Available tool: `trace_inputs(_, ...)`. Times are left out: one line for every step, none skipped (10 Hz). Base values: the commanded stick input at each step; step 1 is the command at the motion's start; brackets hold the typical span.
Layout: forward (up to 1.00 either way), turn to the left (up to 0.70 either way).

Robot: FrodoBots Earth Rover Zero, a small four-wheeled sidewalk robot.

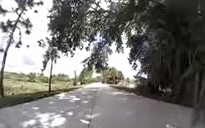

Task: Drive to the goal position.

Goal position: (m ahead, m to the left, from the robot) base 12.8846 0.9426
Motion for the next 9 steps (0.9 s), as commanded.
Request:
trace_inputs(0.7,0.35)
trace_inputs(0.7,0.35)
trace_inputs(0.7,0.29)
trace_inputs(0.7,0.02)
trace_inputs(0.7,0.0)
trace_inputs(0.7,0.0)
trace_inputs(0.7,0.0)
trace_inputs(0.7,0.0)
trace_inputs(0.7,0.0)
